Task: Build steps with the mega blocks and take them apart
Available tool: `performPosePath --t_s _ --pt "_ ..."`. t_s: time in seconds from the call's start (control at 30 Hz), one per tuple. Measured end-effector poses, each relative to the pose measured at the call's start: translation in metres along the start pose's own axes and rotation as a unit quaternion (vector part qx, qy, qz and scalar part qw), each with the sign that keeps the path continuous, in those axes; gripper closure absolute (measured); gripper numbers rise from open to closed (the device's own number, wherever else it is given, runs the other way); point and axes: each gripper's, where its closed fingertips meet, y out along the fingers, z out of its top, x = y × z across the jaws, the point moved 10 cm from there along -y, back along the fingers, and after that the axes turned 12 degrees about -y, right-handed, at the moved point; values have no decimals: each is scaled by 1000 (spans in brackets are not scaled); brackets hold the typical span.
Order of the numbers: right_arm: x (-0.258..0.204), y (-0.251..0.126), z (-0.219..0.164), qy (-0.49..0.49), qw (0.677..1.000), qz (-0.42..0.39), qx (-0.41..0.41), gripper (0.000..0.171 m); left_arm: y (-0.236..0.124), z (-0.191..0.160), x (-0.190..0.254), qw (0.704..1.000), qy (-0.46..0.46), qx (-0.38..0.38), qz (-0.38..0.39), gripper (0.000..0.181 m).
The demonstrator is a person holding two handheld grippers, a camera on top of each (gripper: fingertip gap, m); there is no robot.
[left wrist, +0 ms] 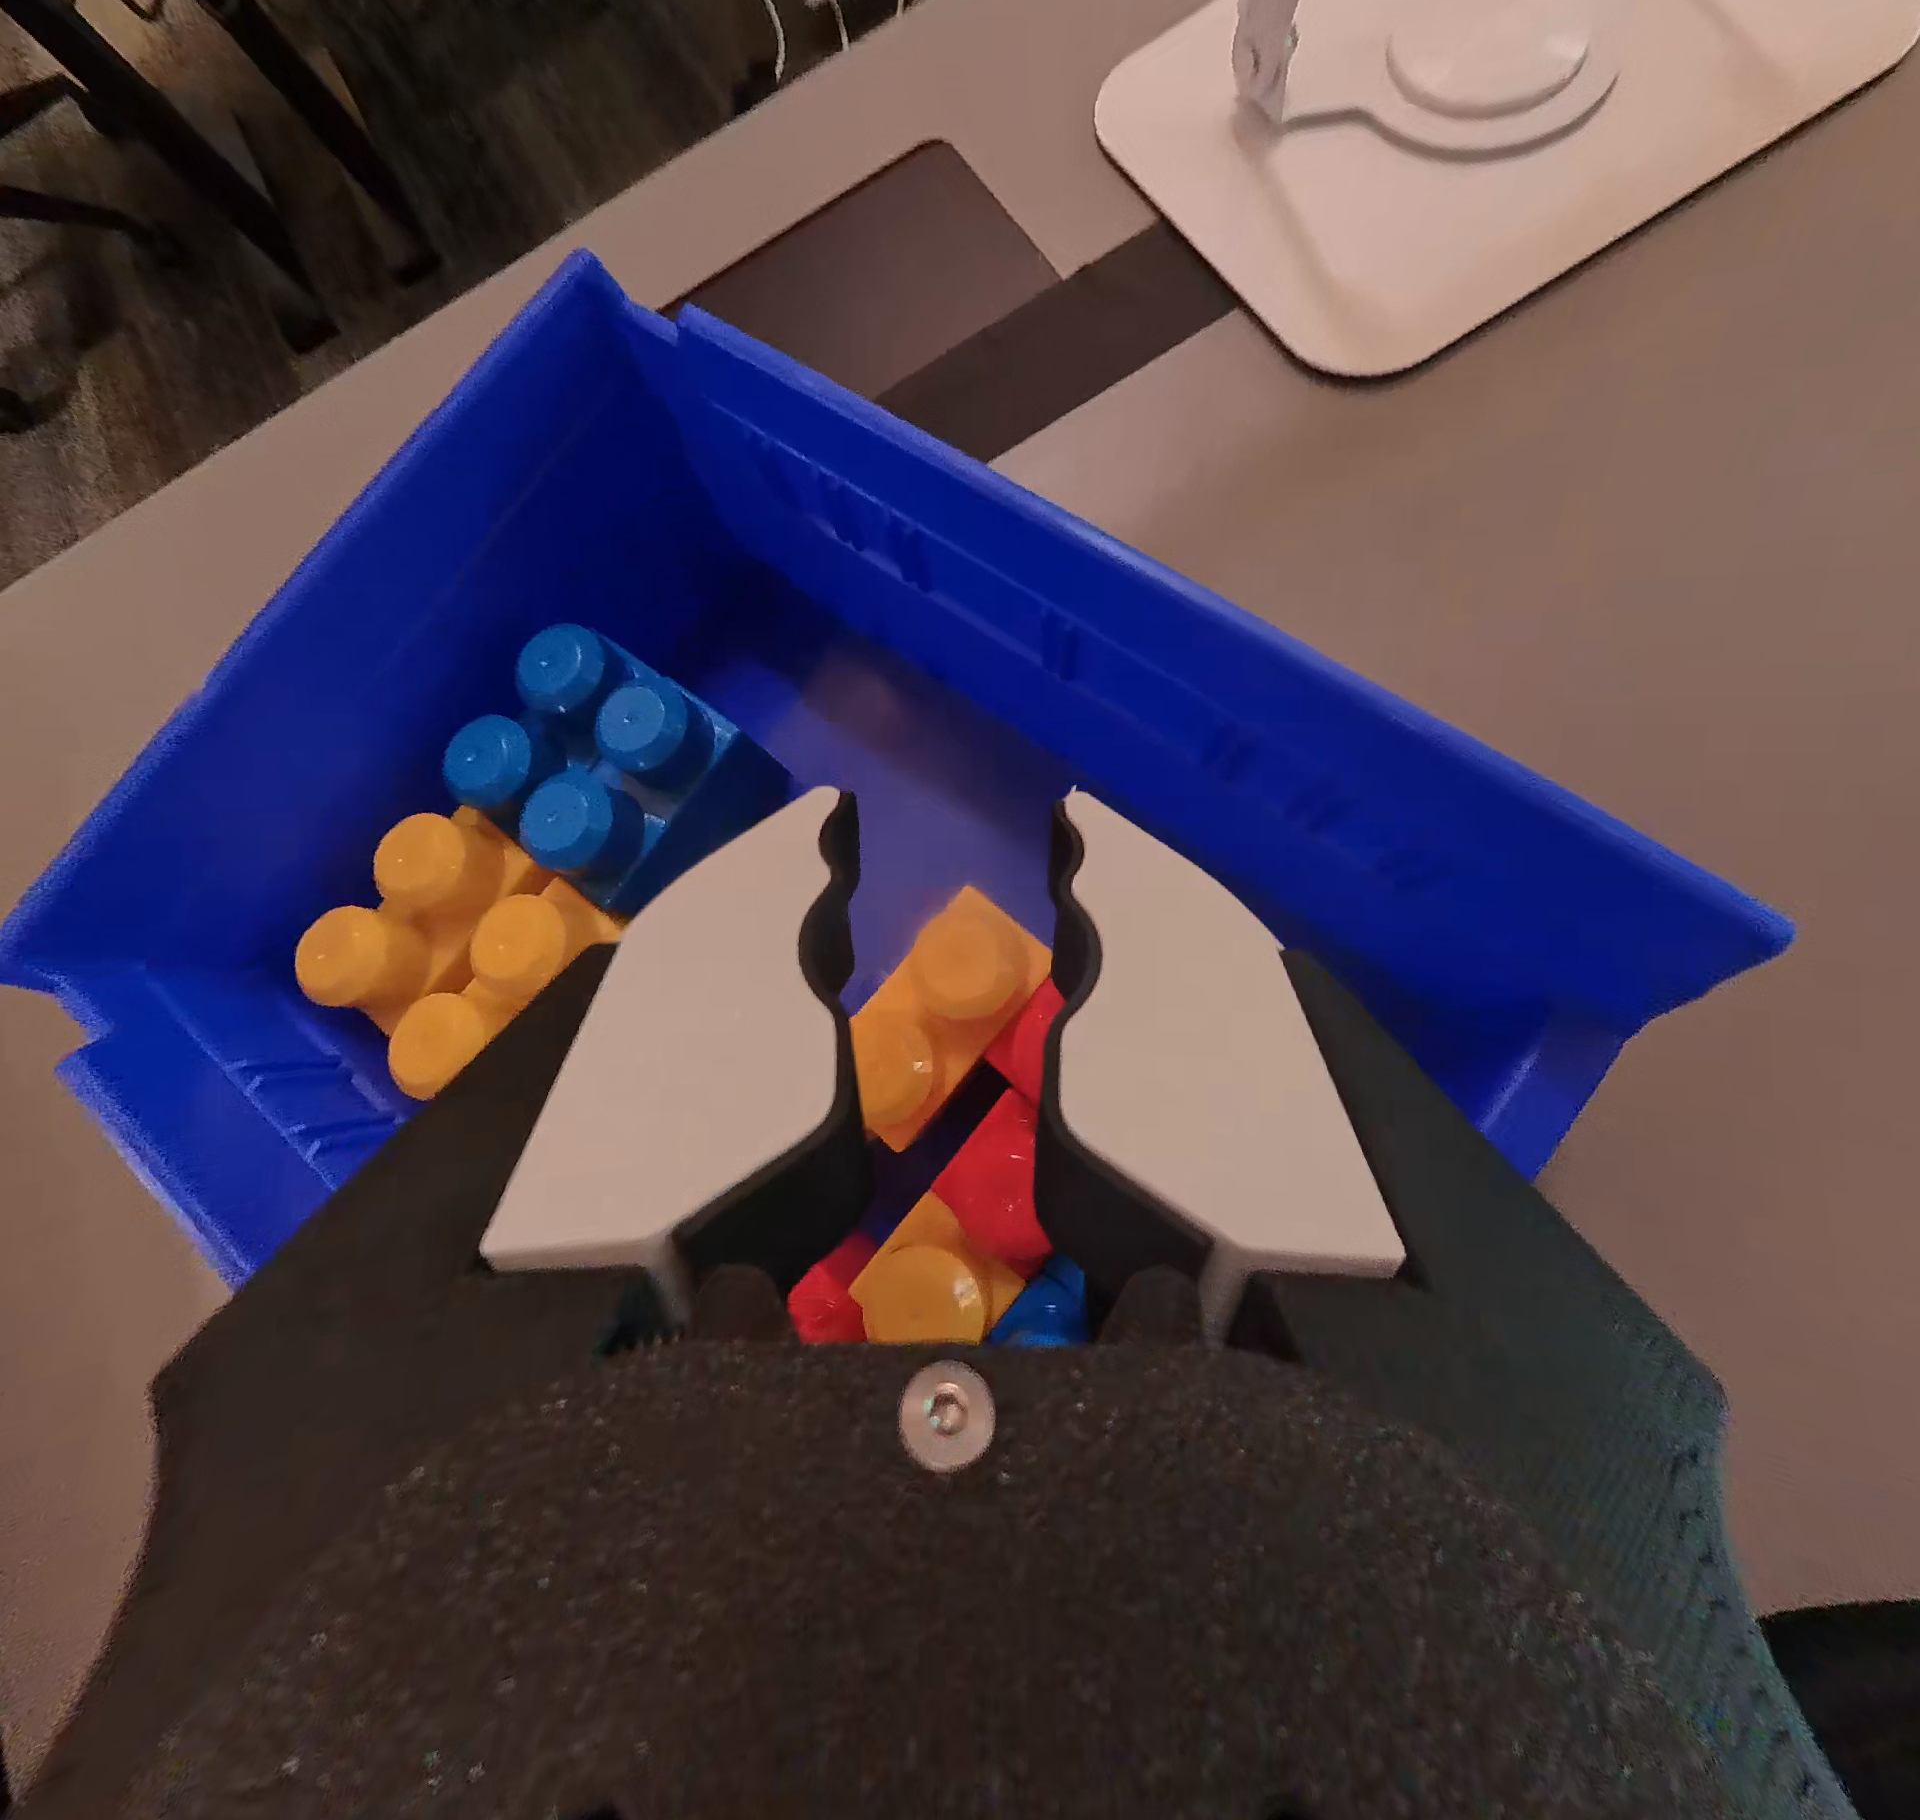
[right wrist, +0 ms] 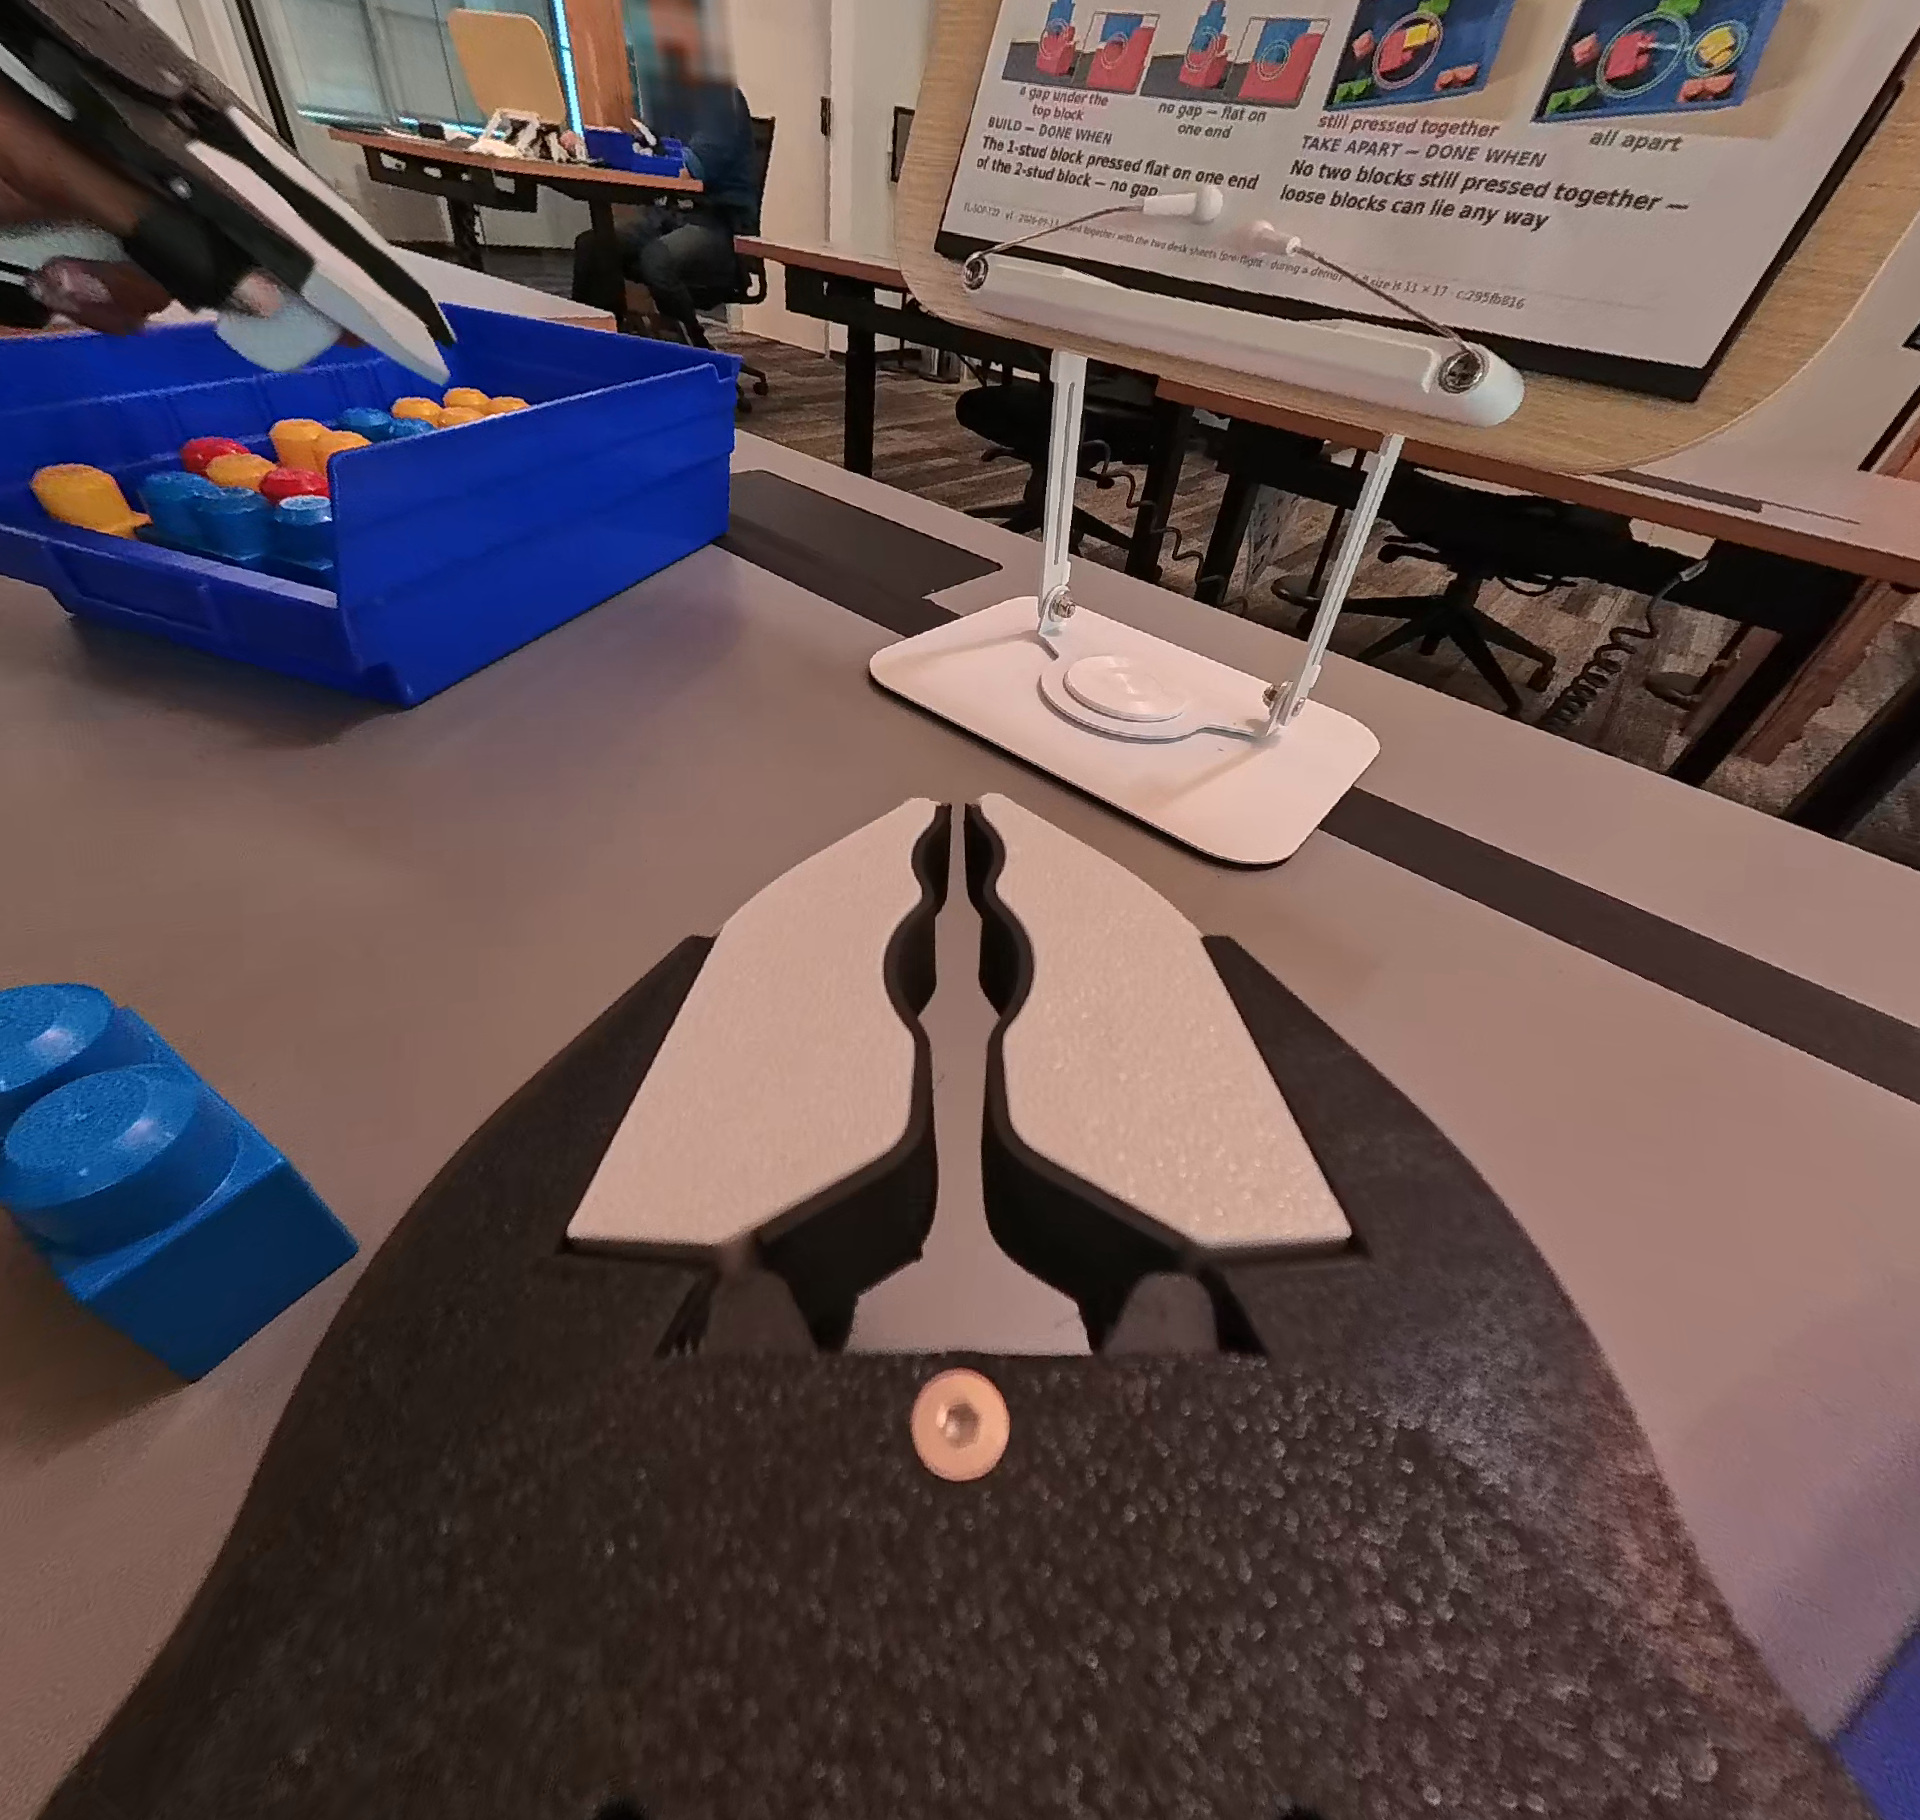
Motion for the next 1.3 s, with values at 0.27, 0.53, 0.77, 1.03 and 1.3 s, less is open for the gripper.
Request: performPosePath --t_s 0.27,0.53,0.77,1.03,1.3 --pt "0 0 0 1 1000 3 -1 169 24 -1 -1 997 20 -75 8 144" --pt "0 0 0 1 1000 4 -1 169 36 -3 -2 993 18 -118 9 144" --pt "-1 1 -1 2 1000 8 -3 169 39 -12 -7 986 3 -168 20 144" --pt "-1 1 -1 3 1000 9 -6 169 40 -16 -7 981 18 -190 20 156" --pt "-1 1 -1 5 1000 9 -5 170 23 4 -9 994 1 -108 21 181"
